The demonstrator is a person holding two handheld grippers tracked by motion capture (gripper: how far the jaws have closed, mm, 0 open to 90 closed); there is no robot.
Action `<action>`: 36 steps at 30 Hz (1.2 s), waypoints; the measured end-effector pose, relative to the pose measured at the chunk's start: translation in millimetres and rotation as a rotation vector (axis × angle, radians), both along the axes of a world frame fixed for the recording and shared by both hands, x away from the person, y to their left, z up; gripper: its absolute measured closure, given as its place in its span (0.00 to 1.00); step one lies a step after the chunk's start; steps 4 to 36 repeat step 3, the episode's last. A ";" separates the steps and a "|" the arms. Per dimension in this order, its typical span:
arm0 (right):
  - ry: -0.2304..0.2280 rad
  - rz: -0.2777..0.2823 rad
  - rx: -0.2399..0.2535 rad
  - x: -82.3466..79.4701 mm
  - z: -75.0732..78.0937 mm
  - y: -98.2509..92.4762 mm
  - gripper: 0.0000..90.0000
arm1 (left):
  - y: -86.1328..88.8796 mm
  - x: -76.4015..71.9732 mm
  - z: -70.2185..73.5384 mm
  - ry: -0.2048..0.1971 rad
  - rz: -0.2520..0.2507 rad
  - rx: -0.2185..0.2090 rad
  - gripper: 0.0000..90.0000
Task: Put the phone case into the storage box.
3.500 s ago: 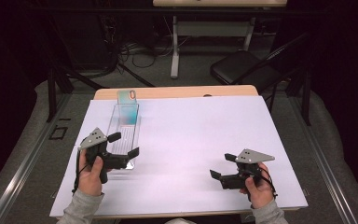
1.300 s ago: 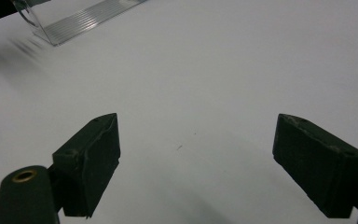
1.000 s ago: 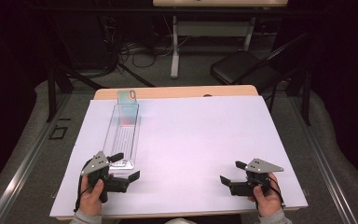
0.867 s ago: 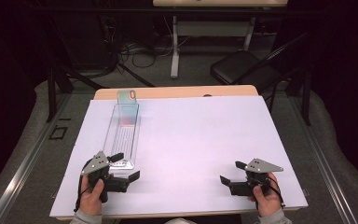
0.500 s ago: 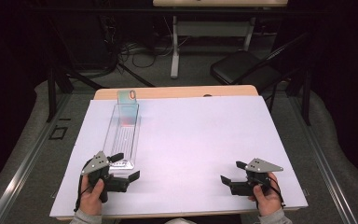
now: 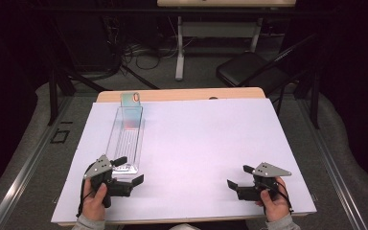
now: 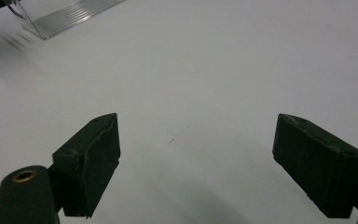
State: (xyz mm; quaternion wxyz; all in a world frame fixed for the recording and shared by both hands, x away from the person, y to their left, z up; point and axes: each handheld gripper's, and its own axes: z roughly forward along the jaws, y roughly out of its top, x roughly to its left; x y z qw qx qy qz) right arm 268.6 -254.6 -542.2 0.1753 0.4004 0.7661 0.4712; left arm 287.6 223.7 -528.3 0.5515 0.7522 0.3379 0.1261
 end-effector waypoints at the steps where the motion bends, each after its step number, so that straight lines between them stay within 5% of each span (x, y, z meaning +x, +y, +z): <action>1: 0.003 0.000 0.001 0.1 -0.1 -0.4 0.16 | -0.1 -0.2 0.2 -0.001 0.002 -0.001 0.01; 36: -0.001 -0.003 0.005 0.5 -0.2 -0.6 0.16 | 0.1 -1.0 1.3 -0.003 0.003 -0.001 0.01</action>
